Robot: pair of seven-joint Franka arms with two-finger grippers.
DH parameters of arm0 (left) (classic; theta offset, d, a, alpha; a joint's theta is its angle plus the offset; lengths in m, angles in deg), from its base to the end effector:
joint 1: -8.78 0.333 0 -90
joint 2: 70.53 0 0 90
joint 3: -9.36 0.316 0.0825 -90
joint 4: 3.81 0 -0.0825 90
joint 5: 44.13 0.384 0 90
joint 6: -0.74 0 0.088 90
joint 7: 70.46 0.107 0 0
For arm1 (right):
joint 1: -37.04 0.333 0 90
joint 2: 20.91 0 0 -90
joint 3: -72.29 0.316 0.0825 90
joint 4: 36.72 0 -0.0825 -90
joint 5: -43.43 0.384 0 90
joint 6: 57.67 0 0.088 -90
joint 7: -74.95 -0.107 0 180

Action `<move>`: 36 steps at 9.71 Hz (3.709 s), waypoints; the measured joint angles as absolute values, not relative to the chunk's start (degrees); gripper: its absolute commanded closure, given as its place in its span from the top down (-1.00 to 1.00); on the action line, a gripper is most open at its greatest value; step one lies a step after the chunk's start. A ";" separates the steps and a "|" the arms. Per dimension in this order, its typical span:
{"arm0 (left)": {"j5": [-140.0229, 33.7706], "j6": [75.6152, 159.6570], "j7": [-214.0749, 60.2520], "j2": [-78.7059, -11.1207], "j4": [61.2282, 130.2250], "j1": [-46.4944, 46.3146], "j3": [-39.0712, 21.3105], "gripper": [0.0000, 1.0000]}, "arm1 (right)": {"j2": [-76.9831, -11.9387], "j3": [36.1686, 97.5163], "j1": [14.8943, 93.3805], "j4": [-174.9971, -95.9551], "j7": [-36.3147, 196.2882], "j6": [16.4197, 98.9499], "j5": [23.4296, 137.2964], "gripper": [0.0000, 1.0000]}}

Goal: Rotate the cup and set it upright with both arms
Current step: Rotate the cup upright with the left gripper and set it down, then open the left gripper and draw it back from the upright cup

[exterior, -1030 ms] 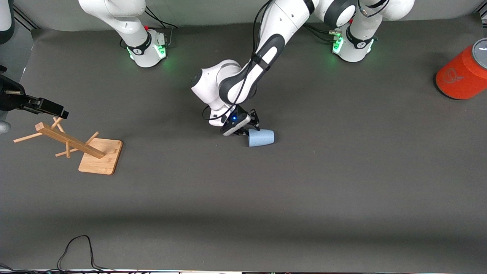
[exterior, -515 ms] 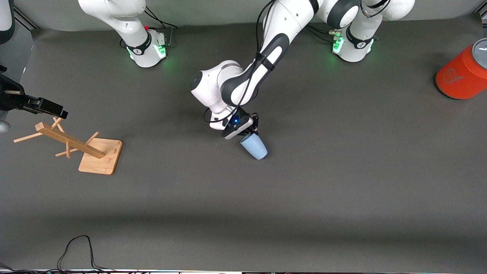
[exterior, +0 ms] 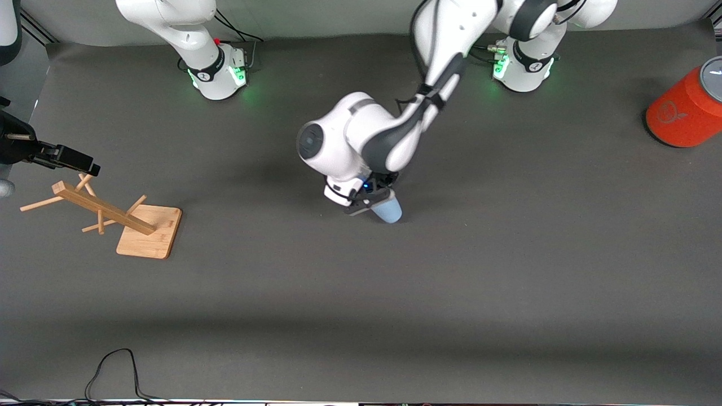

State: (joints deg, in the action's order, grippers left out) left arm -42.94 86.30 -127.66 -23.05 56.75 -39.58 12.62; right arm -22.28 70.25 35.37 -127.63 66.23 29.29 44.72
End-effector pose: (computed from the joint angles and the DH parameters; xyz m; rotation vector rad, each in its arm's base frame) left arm 0.5009 -0.5169 0.3135 -2.7693 -0.2759 0.2736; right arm 0.5537 -0.0332 0.5994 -3.1023 0.3376 0.1463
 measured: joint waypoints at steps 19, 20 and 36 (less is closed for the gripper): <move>-72.14 86.04 -98.34 -20.29 64.24 -26.26 11.88 0.46 | -21.70 69.86 36.66 -128.06 76.94 31.61 43.12 1.00; -71.90 85.84 -98.34 -20.57 63.89 -26.27 11.93 0.99 | -21.70 69.85 36.66 -128.13 76.94 31.85 43.12 1.00; -46.68 83.24 -64.51 -74.06 84.20 6.02 14.38 1.00 | -21.77 69.87 37.60 -128.25 76.86 32.51 43.12 1.00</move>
State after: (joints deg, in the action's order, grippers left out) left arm -46.68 83.24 -64.51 -74.06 84.20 6.02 14.38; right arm -21.77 69.87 37.60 -128.25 76.86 32.51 43.12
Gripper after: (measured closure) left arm 0.000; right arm 0.000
